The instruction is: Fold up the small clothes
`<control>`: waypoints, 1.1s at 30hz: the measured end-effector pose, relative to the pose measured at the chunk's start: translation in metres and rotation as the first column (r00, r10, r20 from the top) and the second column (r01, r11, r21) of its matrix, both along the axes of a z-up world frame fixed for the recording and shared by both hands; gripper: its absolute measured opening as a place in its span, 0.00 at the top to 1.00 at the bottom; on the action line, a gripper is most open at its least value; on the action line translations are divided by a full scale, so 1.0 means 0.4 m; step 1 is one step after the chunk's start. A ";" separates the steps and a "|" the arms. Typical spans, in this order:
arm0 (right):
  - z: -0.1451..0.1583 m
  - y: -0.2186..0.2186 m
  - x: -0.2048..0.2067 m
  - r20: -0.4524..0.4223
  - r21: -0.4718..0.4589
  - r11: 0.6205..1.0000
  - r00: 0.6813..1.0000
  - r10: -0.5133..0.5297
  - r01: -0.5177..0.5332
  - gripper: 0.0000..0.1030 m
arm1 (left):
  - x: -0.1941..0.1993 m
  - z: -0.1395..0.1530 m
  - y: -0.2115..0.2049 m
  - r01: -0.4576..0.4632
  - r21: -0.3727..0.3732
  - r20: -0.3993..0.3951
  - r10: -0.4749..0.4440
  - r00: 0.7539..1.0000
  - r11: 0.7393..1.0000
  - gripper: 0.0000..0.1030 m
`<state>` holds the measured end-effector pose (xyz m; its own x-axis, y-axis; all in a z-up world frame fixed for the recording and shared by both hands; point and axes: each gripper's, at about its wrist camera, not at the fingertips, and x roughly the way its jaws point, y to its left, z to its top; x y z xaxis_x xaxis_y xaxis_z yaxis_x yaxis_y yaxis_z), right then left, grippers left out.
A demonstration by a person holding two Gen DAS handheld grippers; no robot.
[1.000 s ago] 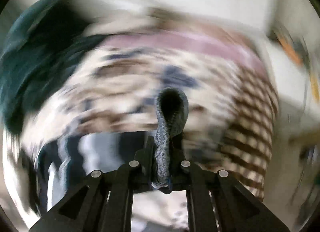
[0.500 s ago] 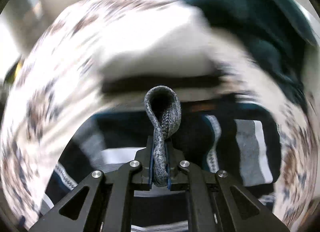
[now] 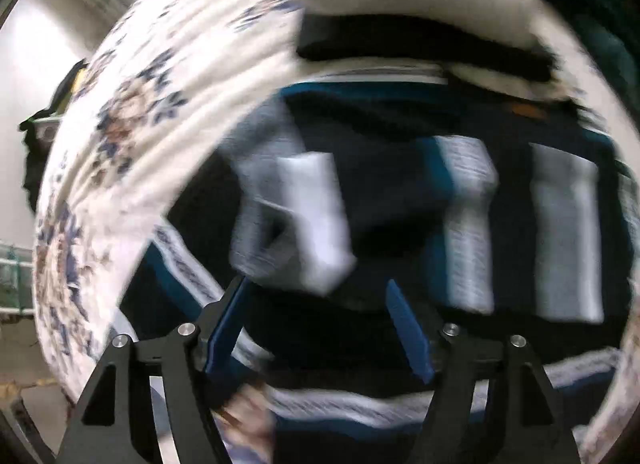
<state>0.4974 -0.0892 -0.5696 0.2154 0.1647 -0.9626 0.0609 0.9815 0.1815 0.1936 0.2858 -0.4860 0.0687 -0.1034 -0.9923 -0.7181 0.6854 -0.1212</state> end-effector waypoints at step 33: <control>-0.054 -0.637 -0.188 -0.107 -0.191 0.890 0.892 -0.439 0.415 0.15 | 0.646 0.310 -0.697 0.465 0.301 0.518 -0.553 0.653 0.832 0.92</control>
<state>0.4222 -0.3441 -0.5911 0.0883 -0.0696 -0.9937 0.4941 0.8692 -0.0170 0.4521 0.0068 -0.3619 0.5896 -0.1678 -0.7901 -0.0777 0.9619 -0.2622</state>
